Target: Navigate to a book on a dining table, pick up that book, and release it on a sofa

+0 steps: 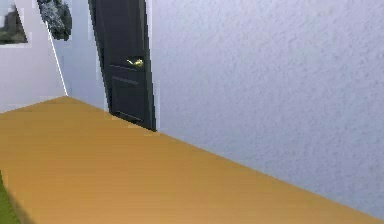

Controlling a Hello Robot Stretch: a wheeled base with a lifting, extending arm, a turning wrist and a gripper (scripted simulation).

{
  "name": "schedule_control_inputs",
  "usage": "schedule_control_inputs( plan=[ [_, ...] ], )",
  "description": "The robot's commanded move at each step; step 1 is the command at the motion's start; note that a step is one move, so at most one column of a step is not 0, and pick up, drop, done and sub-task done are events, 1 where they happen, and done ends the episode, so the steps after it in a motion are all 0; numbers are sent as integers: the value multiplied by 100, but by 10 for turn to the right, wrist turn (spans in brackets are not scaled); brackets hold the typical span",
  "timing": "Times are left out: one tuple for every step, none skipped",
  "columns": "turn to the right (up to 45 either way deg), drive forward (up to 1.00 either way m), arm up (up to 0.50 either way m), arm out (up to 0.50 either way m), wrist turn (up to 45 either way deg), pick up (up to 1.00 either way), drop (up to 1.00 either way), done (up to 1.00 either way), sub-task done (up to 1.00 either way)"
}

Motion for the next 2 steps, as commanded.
schedule_control_inputs(
  plan=[
    [0, 0, 38, 0, 0, 0, 0, 0, 0],
    [0, 0, 0, 50, 0, 0, 0, 0, 0]
  ],
)
